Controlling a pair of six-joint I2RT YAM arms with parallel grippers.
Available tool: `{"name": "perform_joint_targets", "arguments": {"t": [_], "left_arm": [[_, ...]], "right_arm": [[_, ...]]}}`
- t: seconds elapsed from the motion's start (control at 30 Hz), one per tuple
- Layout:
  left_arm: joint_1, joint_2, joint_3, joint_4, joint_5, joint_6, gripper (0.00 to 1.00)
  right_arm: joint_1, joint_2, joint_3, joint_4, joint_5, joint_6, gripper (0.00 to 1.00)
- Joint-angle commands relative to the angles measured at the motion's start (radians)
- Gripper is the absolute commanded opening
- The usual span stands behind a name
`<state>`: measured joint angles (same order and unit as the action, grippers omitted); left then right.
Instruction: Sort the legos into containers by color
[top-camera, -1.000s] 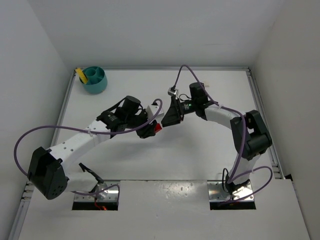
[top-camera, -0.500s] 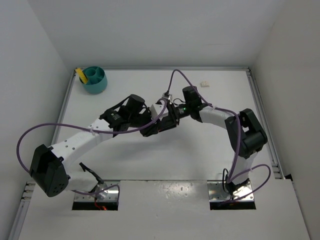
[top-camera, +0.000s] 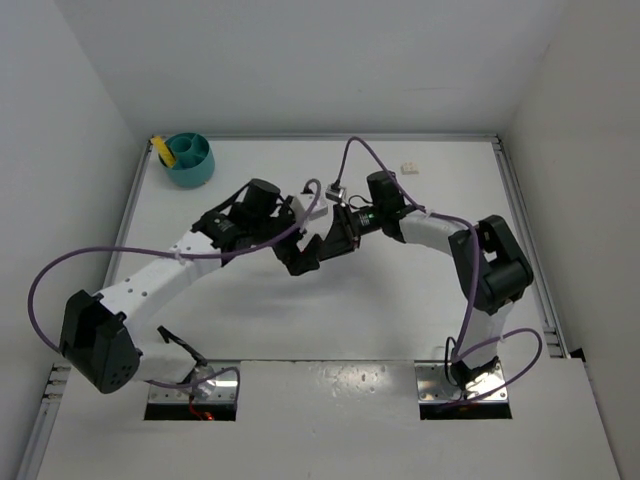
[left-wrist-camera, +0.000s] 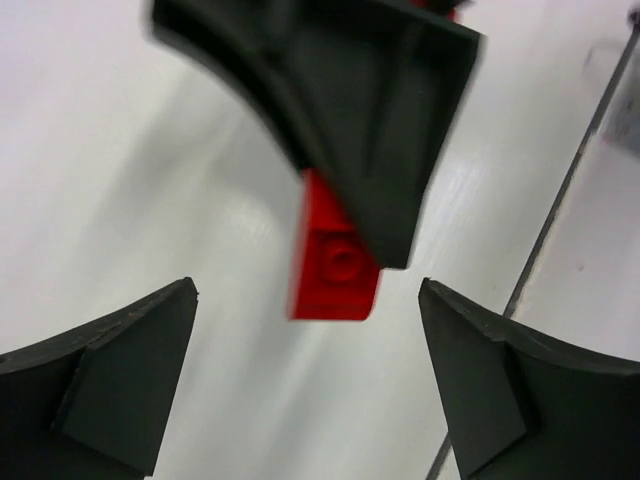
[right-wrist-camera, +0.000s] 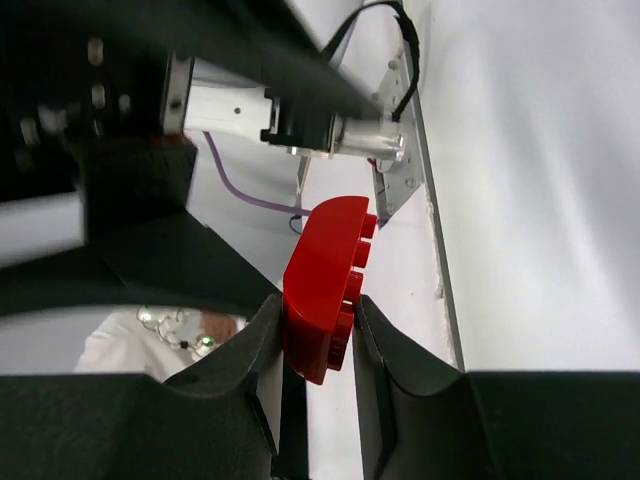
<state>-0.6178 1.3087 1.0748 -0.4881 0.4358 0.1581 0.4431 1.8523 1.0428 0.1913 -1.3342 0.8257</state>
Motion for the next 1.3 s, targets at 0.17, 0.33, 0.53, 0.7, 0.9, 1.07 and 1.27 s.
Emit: {"name": "perform_joint_targets", "arguments": {"t": [0.17, 0.33, 0.53, 0.7, 0.9, 1.07, 1.27], "left_arm": [[0.295, -0.011, 0.112, 0.089, 0.312, -0.403, 1.0], [0.437, 0.049, -0.034, 0.377, 0.628, -0.781, 1.0], [0.464, 0.112, -0.171, 0.759, 0.754, -1.178, 0.73], [0.408, 0.146, -0.079, 0.786, 0.799, -1.187, 0.69], [0.385, 0.101, -0.087, 0.806, 0.79, -1.198, 0.73], [0.394, 0.081, -0.147, 0.902, 0.79, -1.269, 0.73], [0.458, 0.081, -0.153, 0.985, 0.781, -1.353, 0.7]], "right_arm": [[-0.076, -0.105, 0.094, 0.077, -0.114, -0.045, 0.01], [-0.086, -0.16, 0.115, 0.077, -0.114, -0.072, 0.01], [-0.066, -0.231, 0.184, -0.133, -0.039, -0.324, 0.01], [-0.066, -0.17, 0.142, 0.259, -0.051, 0.026, 0.01], [-0.066, -0.029, 0.036, 1.078, 0.016, 0.767, 0.0], [-0.078, 0.012, 0.049, 1.134, 0.056, 0.867, 0.0], [-0.078, 0.039, 0.049, 1.215, 0.076, 0.917, 0.0]]}}
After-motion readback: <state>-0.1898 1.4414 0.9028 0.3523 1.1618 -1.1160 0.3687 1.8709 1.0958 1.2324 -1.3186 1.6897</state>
